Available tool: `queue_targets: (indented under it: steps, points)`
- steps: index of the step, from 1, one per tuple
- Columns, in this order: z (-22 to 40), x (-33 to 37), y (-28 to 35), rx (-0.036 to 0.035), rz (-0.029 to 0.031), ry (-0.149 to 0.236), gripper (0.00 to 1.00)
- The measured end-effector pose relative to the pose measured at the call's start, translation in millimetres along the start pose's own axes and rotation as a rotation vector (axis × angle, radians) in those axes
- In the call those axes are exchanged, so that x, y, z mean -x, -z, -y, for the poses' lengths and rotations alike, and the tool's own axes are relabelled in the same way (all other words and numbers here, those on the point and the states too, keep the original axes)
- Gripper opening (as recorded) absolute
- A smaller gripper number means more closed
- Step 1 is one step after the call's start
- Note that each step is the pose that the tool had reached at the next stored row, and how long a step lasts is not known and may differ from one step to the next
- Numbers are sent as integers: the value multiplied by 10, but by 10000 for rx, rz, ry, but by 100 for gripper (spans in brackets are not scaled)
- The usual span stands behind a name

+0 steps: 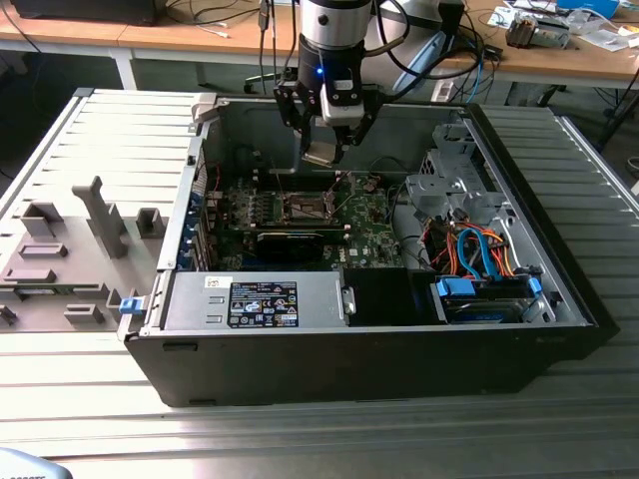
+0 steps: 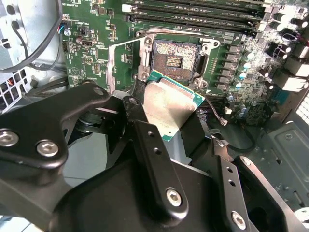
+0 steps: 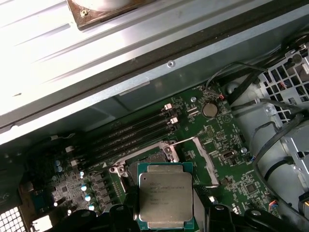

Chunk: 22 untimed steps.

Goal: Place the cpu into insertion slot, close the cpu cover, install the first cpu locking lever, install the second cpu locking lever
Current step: 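Place the cpu into insertion slot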

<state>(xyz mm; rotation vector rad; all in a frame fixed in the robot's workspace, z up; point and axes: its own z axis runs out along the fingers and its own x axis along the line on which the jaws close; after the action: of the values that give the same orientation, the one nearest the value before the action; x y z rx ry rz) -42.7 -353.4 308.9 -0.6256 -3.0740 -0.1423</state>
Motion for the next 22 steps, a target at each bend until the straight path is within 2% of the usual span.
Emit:
queue_targets:
  steps: [22]
  points:
    - [0,0,0,8,36,-408,54]
